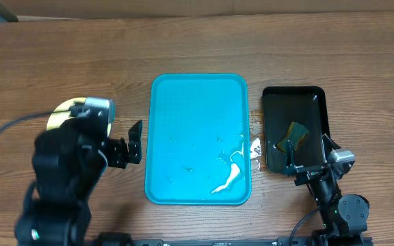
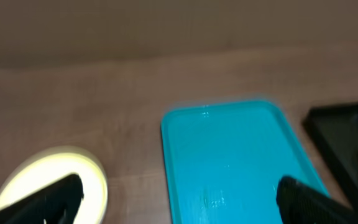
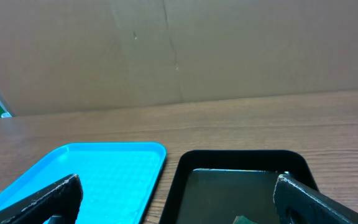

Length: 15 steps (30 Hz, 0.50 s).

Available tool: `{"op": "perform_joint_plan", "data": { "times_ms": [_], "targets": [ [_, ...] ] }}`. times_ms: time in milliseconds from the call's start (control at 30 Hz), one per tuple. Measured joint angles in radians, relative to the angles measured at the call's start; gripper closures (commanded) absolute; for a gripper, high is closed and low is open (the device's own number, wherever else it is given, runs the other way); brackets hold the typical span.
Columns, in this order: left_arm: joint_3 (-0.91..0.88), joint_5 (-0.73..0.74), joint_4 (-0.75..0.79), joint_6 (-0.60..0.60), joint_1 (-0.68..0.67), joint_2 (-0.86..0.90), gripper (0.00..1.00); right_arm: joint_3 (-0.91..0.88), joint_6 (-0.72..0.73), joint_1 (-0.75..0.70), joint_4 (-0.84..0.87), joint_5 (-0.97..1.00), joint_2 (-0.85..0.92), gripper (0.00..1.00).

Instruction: Clean dirty plates on tray and stack at the side

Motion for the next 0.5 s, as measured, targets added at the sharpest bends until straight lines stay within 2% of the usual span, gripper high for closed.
{"op": "perform_joint_plan", "data": {
  "times_ms": [233,500],
  "targets": [
    [-0.363,-0.003,0.367,0.000,0.024,-0.294,0.00,0.000,0.000,0.000,-0.001,0.000,0.000,0.00],
    [-0.671,-0.003,0.619,0.000,0.046,-0.573,0.00,0.000,0.001,0.000,0.000,0.000,0.000,0.00]
  ]
}}
